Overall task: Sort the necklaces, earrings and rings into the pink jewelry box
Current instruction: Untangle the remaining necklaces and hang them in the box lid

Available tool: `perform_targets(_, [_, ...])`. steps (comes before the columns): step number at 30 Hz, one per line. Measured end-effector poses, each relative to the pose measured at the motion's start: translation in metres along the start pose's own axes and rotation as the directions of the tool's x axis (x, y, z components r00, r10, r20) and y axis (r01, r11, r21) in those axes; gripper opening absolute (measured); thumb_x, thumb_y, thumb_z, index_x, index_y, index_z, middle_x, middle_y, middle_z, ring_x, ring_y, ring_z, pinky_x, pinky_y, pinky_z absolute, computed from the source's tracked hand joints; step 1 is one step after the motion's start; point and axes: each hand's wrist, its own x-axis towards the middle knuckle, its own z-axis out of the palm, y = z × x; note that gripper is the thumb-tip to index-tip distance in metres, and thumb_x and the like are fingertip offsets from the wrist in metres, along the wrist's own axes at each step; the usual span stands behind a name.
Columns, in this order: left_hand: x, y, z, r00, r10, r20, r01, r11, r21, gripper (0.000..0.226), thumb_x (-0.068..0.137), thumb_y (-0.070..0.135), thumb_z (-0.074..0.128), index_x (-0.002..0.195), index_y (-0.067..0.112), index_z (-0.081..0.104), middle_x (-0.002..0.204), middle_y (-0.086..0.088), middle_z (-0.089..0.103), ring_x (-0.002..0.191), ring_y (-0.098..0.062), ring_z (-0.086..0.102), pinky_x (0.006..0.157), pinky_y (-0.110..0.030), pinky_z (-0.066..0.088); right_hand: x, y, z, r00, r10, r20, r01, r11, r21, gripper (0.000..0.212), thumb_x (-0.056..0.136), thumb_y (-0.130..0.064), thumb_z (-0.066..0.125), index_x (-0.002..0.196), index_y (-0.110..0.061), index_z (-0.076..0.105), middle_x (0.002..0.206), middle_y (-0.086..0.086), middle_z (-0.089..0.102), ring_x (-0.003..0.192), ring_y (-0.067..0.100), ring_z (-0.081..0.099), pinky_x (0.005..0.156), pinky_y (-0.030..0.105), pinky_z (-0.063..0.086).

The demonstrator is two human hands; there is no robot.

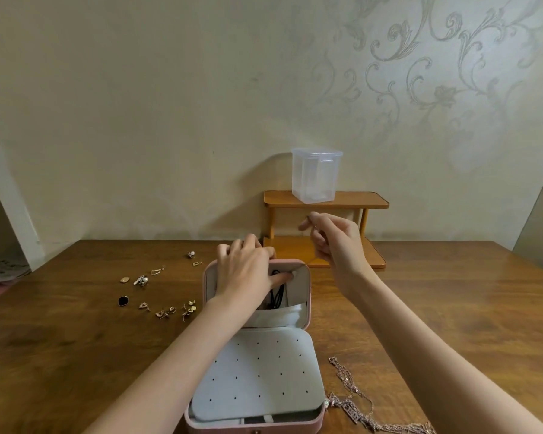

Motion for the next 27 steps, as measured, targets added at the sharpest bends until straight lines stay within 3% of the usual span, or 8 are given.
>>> perform_targets(4, [0.000,0.001,0.002,1.000,0.012,-0.001,-0.012,1.000,0.002,0.046,0.081,0.063,0.051,0.105,0.026,0.061,0.114,0.001,0.050,0.109,-0.020,0.044,0.089,-0.035,0.029,-0.005,0.004,-0.006,0.997,-0.072,-0.001,0.072,0.991,-0.112,0.033,0.094,-0.017,0.050,0.066,-0.011,0.066,0.045,-0.009,0.040,0.045,0.003,0.033,0.044,0.013,0.029])
perform_targets(7, [-0.002,0.000,0.005,0.999,0.028,-0.033,-0.028,0.999,0.020,0.044,0.083,0.062,0.049,0.105,0.026,0.059,0.114,0.001,0.050,0.108,-0.021,0.044,0.089,-0.035,0.030,-0.012,0.008,-0.006,0.980,-0.183,0.080,0.199,0.934,-0.298,0.031,0.092,-0.013,0.054,0.063,-0.008,0.065,0.047,-0.011,0.050,0.047,0.000,0.042,0.049,0.011,0.034])
perform_targets(10, [-0.007,0.000,0.008,0.995,0.061,-0.073,-0.057,0.997,0.056,0.045,0.087,0.060,0.042,0.111,0.024,0.055,0.118,0.000,0.047,0.108,-0.021,0.045,0.092,-0.036,0.028,-0.028,0.021,-0.003,0.965,-0.178,0.192,0.238,0.903,-0.357,0.031,0.089,-0.019,0.053,0.064,-0.005,0.066,0.051,-0.011,0.053,0.049,0.001,0.042,0.049,0.013,0.033])
perform_targets(14, [-0.016,0.000,0.023,0.971,0.115,-0.208,-0.084,0.985,0.153,0.051,0.084,0.063,0.042,0.107,0.019,0.058,0.111,-0.004,0.052,0.094,-0.024,0.053,0.087,-0.040,0.036,-0.049,0.029,0.008,0.987,-0.060,0.149,0.088,0.979,-0.184,0.034,0.093,-0.005,0.049,0.063,-0.006,0.064,0.047,-0.009,0.054,0.045,0.001,0.044,0.047,0.012,0.033])
perform_targets(17, [-0.018,0.001,0.035,0.942,0.136,-0.308,-0.106,0.988,0.112,0.053,0.071,0.061,0.041,0.092,0.018,0.064,0.101,-0.007,0.061,0.083,-0.027,0.059,0.079,-0.043,0.046,-0.055,0.027,0.023,0.994,0.039,0.098,-0.042,0.999,0.031,0.037,0.093,-0.013,0.050,0.059,-0.014,0.063,0.048,0.000,0.043,0.050,0.012,0.038,0.049,0.021,0.030])
perform_targets(21, [-0.019,0.005,0.041,0.906,0.112,-0.409,-0.114,0.993,0.020,0.034,0.078,0.043,0.038,0.090,0.017,0.057,0.095,-0.007,0.062,0.080,-0.027,0.059,0.077,-0.042,0.048,-0.050,0.022,0.040,0.989,0.108,0.103,-0.127,0.972,0.198,0.034,0.094,-0.020,0.049,0.065,-0.008,0.059,0.051,0.004,0.039,0.050,0.014,0.038,0.051,0.024,0.032])
perform_targets(23, [-0.016,0.002,0.045,0.894,0.097,-0.438,-0.108,0.994,-0.002,0.025,0.083,0.037,0.038,0.095,0.018,0.050,0.094,-0.006,0.061,0.080,-0.026,0.059,0.078,-0.041,0.047,-0.046,0.019,0.041,0.989,0.100,0.109,-0.122,0.967,0.224,0.033,0.095,-0.020,0.047,0.067,-0.010,0.061,0.052,0.002,0.044,0.051,0.013,0.042,0.054,0.024,0.036])
perform_targets(27, [-0.014,-0.002,0.043,0.903,0.106,-0.416,-0.118,0.993,-0.004,0.035,0.086,0.042,0.038,0.091,0.017,0.063,0.092,-0.006,0.061,0.078,-0.026,0.058,0.078,-0.041,0.046,-0.034,0.005,0.022,0.997,0.023,0.071,-0.029,0.996,0.078,0.025,0.094,-0.019,0.050,0.078,-0.012,0.067,0.066,-0.005,0.062,0.067,0.007,0.058,0.069,0.021,0.048])
